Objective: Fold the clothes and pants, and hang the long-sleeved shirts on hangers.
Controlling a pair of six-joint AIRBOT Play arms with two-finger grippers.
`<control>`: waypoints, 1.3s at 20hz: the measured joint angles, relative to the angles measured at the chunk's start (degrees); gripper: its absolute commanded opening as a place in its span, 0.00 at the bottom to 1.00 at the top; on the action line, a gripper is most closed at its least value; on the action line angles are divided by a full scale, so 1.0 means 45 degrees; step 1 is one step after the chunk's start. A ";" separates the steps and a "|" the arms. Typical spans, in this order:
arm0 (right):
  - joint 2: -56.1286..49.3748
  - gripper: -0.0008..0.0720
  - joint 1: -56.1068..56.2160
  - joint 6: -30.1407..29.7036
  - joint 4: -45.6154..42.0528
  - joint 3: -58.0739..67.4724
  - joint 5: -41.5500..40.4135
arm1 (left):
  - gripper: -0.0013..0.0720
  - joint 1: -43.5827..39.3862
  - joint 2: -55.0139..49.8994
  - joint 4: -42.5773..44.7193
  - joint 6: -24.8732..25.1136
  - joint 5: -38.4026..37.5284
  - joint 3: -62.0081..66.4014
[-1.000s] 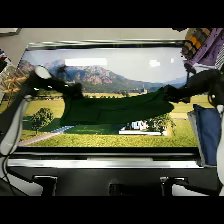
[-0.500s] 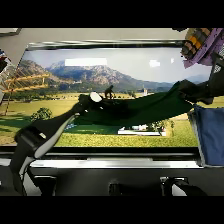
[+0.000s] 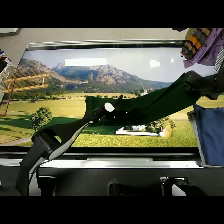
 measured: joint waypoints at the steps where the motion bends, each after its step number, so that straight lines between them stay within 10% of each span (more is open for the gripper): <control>1: -0.0010 0.05 0.0005 0.0005 0.0102 0.0063 -0.0005 | 0.03 -0.0029 -0.0087 -0.0068 0.0000 -0.0005 0.0219; 12: -0.0695 0.05 0.0695 0.0194 0.2356 0.0204 0.0646 | 0.03 0.2875 0.2613 0.4896 -0.0034 -0.5202 0.0821; 18: -0.1851 0.05 0.4240 0.1137 0.2735 0.0204 0.2463 | 0.03 0.5712 0.6305 0.9923 -0.0039 -0.8218 0.0835; 26: -0.4619 0.05 0.8359 0.2589 0.2832 0.0204 0.5731 | 0.03 0.8714 0.8655 1.1740 -0.0039 -0.9845 0.0831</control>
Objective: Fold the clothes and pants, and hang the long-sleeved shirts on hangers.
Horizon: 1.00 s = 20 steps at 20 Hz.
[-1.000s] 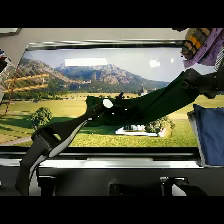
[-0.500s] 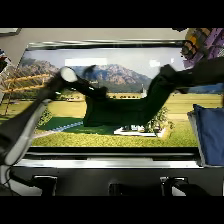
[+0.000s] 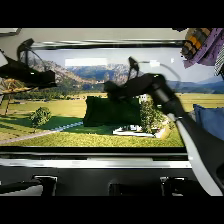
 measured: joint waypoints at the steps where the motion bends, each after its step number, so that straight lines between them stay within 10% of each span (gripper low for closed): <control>1: -0.0345 0.05 0.0272 0.0141 0.0010 0.0000 0.0330 | 0.03 0.0180 0.0073 0.0083 -0.0005 -0.0063 0.0000; 16: -0.2244 0.08 0.1137 0.0801 0.0962 0.0000 0.3468 | 0.04 0.0607 0.0253 -0.0024 -0.0010 -0.0209 -0.1773; 20: -0.2569 0.56 0.1564 0.0801 0.1190 0.0000 0.3565 | 0.04 0.0607 0.0257 -0.0126 -0.0005 -0.0121 -0.1923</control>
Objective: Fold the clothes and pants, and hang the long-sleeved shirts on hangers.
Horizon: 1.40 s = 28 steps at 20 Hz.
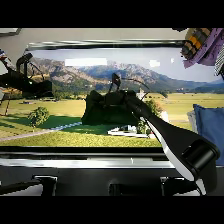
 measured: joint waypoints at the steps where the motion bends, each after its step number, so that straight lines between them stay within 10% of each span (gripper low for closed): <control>1: -0.0044 0.63 0.0073 0.0000 0.0044 0.0000 0.0015 | 0.04 0.0000 0.0010 -0.0005 0.0000 0.0005 -0.0015; 7: 0.0811 0.68 -0.0554 -0.0646 0.0185 0.0000 -0.0223 | 0.04 0.0000 0.0039 -0.0034 0.0000 0.0010 -0.0049; 17: 0.2735 0.68 -0.7970 -0.4498 -0.0136 -0.1025 -0.5955 | 0.04 0.0000 0.0053 -0.0029 0.0160 0.0024 -0.0049; 28: 0.0384 0.67 -0.8403 -0.7820 0.2205 -0.3468 -0.5649 | 0.04 0.0000 0.0053 -0.0029 0.0189 0.0024 -0.0049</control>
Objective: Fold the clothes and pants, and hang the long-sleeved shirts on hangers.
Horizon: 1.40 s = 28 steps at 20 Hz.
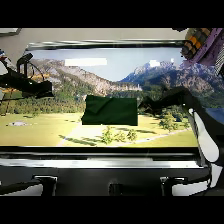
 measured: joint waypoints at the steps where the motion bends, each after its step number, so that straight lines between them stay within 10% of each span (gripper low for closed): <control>1: -0.0160 0.65 0.0185 -0.0078 0.0053 -0.0024 0.0126 | 0.04 0.0000 0.0000 0.0000 0.0005 0.0000 0.0000; 3: -0.0393 0.63 0.0568 -0.0185 0.0141 -0.0058 0.0427 | 0.04 0.0000 0.0000 0.0000 0.0000 0.0005 0.0000; 6: -0.0568 0.06 0.1054 -0.0257 0.0223 -0.0083 0.0743 | 0.04 0.0000 0.0000 0.0000 0.0000 0.0068 0.0000; 28: 0.0223 0.05 -0.4852 0.4085 0.0029 0.7295 -0.0724 | 0.04 0.0000 0.0078 -0.0005 -0.0005 0.0083 0.0000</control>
